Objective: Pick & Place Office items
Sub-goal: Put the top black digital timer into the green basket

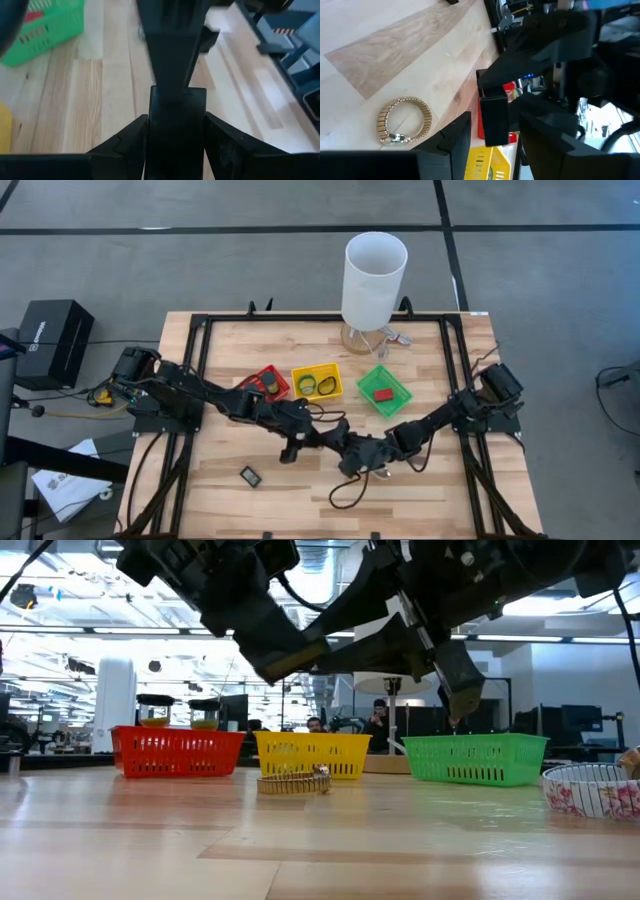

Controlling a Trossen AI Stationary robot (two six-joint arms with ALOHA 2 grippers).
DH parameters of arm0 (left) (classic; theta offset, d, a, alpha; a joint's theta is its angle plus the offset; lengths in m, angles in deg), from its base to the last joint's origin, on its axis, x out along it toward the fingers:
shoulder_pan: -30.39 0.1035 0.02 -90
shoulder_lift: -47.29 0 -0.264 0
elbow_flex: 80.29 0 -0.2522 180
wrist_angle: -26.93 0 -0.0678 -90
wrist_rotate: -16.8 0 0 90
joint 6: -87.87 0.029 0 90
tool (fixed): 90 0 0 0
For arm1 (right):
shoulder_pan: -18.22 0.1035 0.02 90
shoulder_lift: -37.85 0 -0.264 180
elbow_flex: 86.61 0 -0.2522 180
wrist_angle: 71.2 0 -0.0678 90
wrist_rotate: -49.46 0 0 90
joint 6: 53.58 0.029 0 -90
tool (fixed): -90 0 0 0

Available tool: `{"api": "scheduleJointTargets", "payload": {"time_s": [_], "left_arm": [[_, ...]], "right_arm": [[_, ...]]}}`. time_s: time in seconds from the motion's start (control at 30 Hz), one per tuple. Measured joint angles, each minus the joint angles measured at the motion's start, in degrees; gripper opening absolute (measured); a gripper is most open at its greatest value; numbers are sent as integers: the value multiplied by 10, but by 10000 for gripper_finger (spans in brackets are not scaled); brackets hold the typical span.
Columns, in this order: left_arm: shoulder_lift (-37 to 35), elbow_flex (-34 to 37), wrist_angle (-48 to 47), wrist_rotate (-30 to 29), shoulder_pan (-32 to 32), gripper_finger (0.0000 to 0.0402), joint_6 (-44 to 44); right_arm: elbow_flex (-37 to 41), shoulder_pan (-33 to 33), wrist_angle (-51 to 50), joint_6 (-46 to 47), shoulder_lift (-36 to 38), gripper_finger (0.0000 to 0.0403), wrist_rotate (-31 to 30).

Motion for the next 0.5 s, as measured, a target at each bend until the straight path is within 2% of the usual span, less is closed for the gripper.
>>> {"api": "scheduleJointTargets", "payload": {"time_s": [0.3,0.5], "left_arm": [[0,0,38,15,-1,166,0],[0,0,40,15,0,166,-2]], "right_arm": [[0,-4,5,-12,0,155,28],[0,-9,5,-12,0,129,28]]}}
